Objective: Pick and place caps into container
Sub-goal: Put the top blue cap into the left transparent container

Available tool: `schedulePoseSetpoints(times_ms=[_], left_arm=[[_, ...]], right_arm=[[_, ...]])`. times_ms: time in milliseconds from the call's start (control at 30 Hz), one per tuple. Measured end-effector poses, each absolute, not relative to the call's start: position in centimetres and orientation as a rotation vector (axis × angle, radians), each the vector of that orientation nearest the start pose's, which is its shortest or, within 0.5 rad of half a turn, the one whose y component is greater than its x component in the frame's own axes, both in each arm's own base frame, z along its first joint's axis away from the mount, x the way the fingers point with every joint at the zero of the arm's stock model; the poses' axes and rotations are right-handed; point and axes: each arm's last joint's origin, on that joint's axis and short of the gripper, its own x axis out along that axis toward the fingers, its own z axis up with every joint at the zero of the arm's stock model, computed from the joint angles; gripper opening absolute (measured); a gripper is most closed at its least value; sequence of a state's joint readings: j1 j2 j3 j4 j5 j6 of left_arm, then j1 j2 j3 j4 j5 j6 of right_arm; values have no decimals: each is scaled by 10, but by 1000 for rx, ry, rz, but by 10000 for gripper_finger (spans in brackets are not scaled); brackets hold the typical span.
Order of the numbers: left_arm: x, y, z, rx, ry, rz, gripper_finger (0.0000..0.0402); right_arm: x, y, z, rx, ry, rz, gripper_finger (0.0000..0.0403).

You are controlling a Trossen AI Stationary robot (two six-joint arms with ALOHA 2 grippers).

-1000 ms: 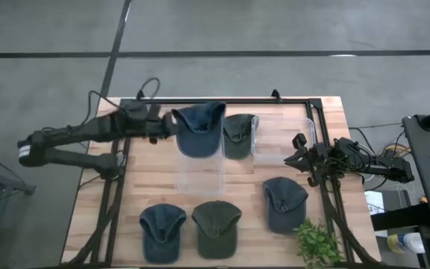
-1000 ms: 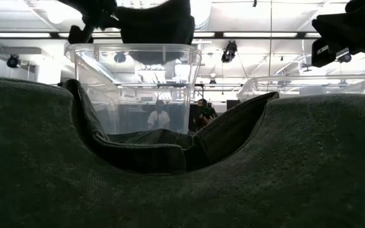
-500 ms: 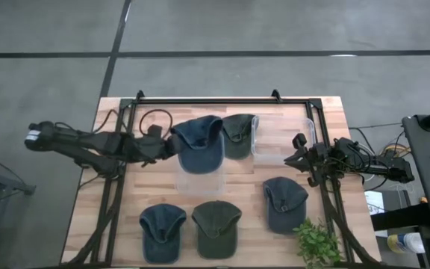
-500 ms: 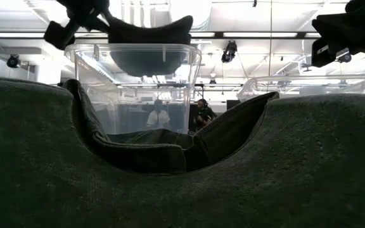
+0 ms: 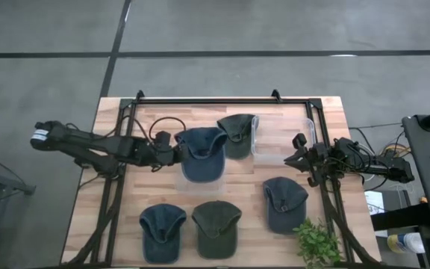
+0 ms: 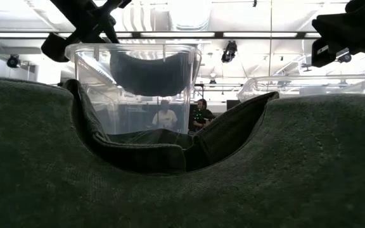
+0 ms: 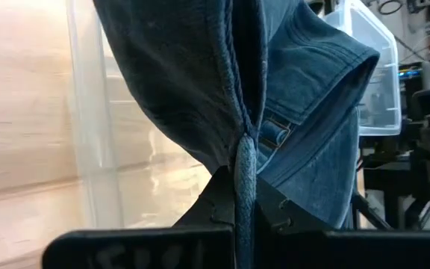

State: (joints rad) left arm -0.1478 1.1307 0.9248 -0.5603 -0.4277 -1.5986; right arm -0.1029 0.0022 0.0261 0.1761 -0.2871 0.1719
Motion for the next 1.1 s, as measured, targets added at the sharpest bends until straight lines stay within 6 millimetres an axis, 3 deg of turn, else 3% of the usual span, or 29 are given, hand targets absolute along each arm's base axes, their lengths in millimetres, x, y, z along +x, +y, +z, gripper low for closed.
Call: schedulePoseSetpoints(times_ms=[433,1100], left_arm=[[227,-23,287,-1323,405,730,26],[228,-23,288,-1308,393,714,29]], right_arm=[[93,-1,189,8,-192,188,38],[93,-1,189,13,-192,189,38]])
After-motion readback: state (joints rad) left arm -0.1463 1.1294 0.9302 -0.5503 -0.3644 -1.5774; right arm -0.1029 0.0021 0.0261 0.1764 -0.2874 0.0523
